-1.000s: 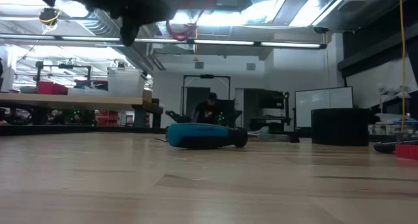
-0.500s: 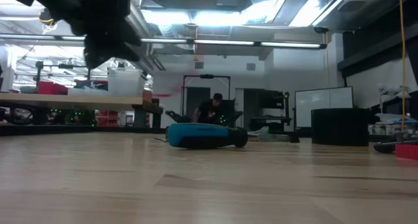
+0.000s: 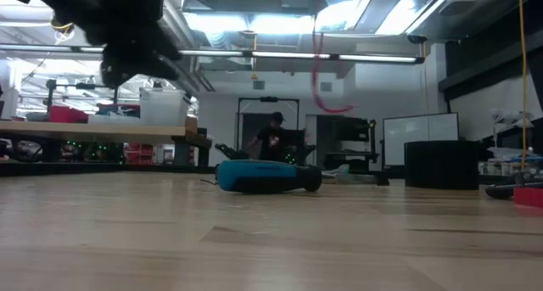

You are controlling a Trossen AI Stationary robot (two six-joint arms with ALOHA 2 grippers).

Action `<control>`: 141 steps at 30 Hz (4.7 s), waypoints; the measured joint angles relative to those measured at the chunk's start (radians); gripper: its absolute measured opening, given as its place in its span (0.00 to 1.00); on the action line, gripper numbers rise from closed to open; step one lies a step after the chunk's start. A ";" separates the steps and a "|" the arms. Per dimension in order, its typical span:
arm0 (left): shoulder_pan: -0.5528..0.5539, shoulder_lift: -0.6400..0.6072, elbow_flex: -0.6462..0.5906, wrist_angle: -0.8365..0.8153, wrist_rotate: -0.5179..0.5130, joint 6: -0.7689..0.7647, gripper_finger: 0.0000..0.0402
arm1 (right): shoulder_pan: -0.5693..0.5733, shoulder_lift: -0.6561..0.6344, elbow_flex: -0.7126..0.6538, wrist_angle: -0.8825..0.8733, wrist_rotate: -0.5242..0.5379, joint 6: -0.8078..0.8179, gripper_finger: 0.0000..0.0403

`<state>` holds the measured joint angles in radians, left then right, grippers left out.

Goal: Coil cords
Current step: Coil the red wire onto the spool

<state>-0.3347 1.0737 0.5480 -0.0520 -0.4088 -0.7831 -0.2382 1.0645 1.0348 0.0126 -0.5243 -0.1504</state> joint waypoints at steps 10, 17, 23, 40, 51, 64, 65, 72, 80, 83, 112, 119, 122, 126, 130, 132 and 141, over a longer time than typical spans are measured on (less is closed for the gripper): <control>0.009 0.129 0.000 0.526 -0.240 0.410 0.36 | 0.011 0.004 0.000 -0.123 0.191 -0.066 0.00; 0.060 0.247 0.000 0.926 -0.243 0.691 0.36 | 0.010 0.022 0.000 -0.160 0.191 -0.043 0.00; 0.135 0.301 0.008 1.019 -0.217 0.708 0.36 | 0.046 0.090 0.000 -0.173 0.143 -0.006 0.00; 0.158 0.311 0.062 0.960 -0.061 0.723 0.36 | 0.127 0.322 0.000 -0.033 0.147 -0.004 0.00; 0.137 0.303 0.062 0.899 -0.148 0.742 0.36 | 0.127 0.319 0.000 -0.063 0.206 -0.004 0.00; 0.140 0.280 0.061 0.780 -0.186 0.722 0.36 | 0.126 0.318 0.000 -0.081 0.199 -0.004 0.00; 0.140 0.280 0.061 0.768 -0.186 0.712 0.36 | 0.126 0.318 0.000 -0.082 0.192 -0.004 0.00; 0.140 0.280 0.061 0.769 -0.187 0.713 0.34 | 0.127 0.318 0.000 -0.071 0.140 -0.004 0.00; 0.142 0.280 0.061 0.774 -0.141 0.735 0.15 | 0.127 0.318 0.000 -0.057 0.121 -0.004 0.00; 0.145 0.280 0.061 0.774 -0.112 0.734 0.06 | 0.127 0.318 0.000 -0.048 0.118 -0.004 0.00; 0.146 0.072 0.060 0.613 -0.210 0.758 0.00 | 0.127 0.320 0.000 -0.016 0.210 0.095 0.35; 0.146 0.027 0.061 0.663 -0.205 0.761 0.00 | 0.127 0.388 0.001 -0.011 0.218 0.101 0.35; 0.146 0.027 0.061 0.711 -0.202 0.762 0.00 | 0.128 0.439 0.001 -0.008 0.218 0.101 0.35; 0.146 0.027 0.061 0.749 -0.201 0.776 0.00 | 0.127 0.503 0.001 -0.004 0.218 0.102 0.35; 0.146 0.027 0.061 0.752 -0.201 0.786 0.00 | 0.128 0.557 0.001 0.014 0.218 0.102 0.35; 0.146 0.027 0.061 0.751 -0.196 0.786 0.00 | 0.128 0.578 0.001 0.040 0.218 0.102 0.35; 0.145 0.027 0.061 0.785 -0.168 0.796 0.00 | 0.127 0.637 0.001 0.170 0.218 0.131 0.35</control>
<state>-0.1894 1.1007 0.6090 0.7331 -0.5770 0.0132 -0.1108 1.7016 1.0355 0.1828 -0.3061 -0.0191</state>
